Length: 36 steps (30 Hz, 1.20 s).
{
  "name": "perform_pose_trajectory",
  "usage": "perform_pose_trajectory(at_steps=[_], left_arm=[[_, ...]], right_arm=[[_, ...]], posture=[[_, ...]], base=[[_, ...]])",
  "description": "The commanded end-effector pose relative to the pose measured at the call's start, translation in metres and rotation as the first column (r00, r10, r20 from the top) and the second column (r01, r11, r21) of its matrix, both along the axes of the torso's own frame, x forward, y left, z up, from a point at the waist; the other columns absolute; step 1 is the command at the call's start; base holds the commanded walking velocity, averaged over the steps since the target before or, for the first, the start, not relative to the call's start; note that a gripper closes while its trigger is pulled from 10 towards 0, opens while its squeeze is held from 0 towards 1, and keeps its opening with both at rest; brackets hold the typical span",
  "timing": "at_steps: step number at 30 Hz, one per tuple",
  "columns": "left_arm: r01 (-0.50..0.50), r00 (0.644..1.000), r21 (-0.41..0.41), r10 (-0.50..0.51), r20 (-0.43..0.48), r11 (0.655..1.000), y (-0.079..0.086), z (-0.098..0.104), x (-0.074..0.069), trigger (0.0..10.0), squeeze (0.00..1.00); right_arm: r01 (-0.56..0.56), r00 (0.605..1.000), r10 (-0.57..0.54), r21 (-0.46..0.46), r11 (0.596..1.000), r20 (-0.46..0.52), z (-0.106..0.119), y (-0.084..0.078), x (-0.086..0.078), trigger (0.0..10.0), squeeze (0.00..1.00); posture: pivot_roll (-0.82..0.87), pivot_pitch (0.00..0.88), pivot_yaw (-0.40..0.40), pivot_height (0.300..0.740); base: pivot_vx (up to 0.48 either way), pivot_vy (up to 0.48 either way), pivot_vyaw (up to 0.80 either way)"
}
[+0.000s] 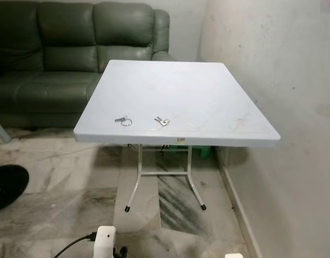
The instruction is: Hang keys on a hook
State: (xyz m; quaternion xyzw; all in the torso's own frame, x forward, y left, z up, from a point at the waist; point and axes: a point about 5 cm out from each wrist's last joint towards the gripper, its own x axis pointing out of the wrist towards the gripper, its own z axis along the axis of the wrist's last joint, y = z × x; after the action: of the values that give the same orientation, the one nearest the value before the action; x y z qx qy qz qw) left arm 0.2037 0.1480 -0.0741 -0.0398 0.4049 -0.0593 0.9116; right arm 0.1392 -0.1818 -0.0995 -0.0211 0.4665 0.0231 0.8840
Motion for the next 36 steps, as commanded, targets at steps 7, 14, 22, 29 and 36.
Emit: perform_pose_trajectory(at_steps=[7,14,22,29,36], left_arm=[[-0.006,1.0,0.007,0.006,-0.023,1.0,0.001,-0.003,-0.006,10.0,0.0],[-0.008,1.0,0.007,0.008,-0.027,1.0,0.002,-0.004,-0.006,10.0,0.0],[-0.012,0.999,0.008,0.012,-0.03,1.0,0.003,-0.004,-0.007,10.0,0.0],[-0.003,1.0,0.011,0.003,-0.02,1.0,0.002,-0.003,-0.006,10.0,0.0],[0.004,1.0,-0.008,-0.004,0.03,1.0,-0.003,0.003,0.004,10.0,0.0]], right_arm=[[0.005,1.0,-0.004,-0.005,1.0,0.016,0.002,-0.002,0.005,10.0,0.0],[0.0,1.0,0.001,-0.007,1.0,0.015,0.002,-0.002,0.005,10.0,0.0],[-0.008,1.0,0.008,-0.01,1.0,0.009,0.001,-0.002,0.003,10.0,0.0],[-0.018,1.0,0.018,-0.016,1.0,0.009,0.001,-0.002,0.002,10.0,0.0],[-0.028,0.999,0.029,-0.013,1.0,0.039,0.004,-0.005,0.006,10.0,0.0]], posture=[[-0.06,0.0,-0.022,0.74],[-0.06,0.0,-0.023,0.74],[-0.05,0.0,-0.025,0.74],[-0.05,0.0,-0.026,0.74],[-0.05,0.0,-0.024,0.74]], base=[[0.0,0.363,0.0],[0.0,0.374,0.0],[0.0,0.381,0.0],[0.0,0.264,0.0],[0.0,0.0,0.0]])
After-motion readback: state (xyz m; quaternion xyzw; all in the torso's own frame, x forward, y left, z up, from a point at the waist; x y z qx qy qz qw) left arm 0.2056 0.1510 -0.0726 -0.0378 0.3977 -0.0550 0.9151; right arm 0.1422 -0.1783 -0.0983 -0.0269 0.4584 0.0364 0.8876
